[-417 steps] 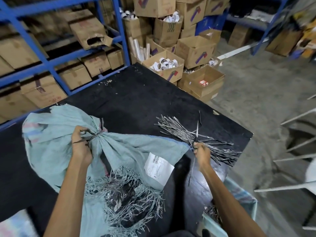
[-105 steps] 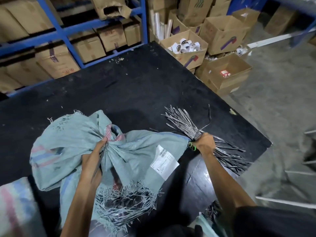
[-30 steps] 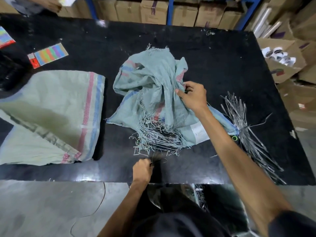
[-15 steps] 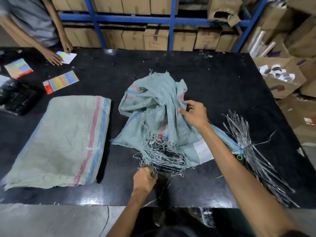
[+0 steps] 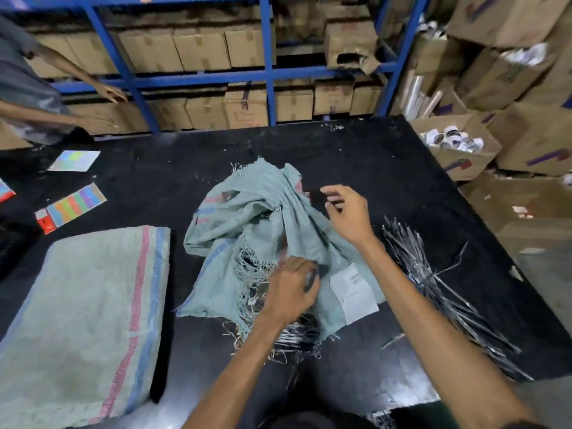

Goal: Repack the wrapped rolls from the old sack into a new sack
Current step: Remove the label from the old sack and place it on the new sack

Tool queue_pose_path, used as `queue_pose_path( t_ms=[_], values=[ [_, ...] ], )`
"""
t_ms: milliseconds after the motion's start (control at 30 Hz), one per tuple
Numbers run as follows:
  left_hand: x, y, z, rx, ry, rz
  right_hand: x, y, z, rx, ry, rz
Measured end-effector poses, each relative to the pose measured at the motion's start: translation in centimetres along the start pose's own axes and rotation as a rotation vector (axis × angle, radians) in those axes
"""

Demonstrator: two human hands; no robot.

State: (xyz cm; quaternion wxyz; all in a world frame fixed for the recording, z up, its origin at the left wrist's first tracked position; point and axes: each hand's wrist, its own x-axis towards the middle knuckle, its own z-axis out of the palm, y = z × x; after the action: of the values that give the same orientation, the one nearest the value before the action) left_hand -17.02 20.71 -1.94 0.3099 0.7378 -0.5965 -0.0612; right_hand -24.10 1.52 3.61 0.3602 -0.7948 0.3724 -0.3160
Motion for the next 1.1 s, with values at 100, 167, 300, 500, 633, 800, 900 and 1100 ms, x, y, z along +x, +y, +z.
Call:
queue_pose_path(
  t_ms=[100,167,300,500,633,800,900,1100],
  values=[
    [1.2,0.0,3.4,0.116,-0.160,0.107,-1.9,2.7,-2.1,-0.035,0.044,0.002],
    [1.8,-0.3,5.2,0.269,-0.284,0.076,-3.9,5.5,-3.0,-0.079,0.004,0.036],
    [3.6,-2.3,6.7,0.500,-0.499,-0.121,-7.4,12.0,-3.3,-0.260,-0.200,0.132],
    [5.5,-4.5,7.1,0.639,-0.601,-0.171,-7.9,16.8,-1.6,-0.419,-0.363,0.161],
    [6.6,-5.1,7.0,0.636,-0.617,-0.203,-6.6,17.7,-0.4,-0.417,-0.402,0.158],
    [7.8,-5.0,7.2,0.639,-0.693,-0.229,-5.3,18.7,0.4,-0.399,-0.402,0.193],
    [8.7,-4.9,7.5,0.704,-0.744,-0.252,-5.3,18.9,0.3,-0.420,-0.411,0.202],
    [10.4,-4.4,7.8,0.744,-0.824,-0.292,-6.8,18.2,-1.5,-0.282,-0.251,0.184]
  ],
)
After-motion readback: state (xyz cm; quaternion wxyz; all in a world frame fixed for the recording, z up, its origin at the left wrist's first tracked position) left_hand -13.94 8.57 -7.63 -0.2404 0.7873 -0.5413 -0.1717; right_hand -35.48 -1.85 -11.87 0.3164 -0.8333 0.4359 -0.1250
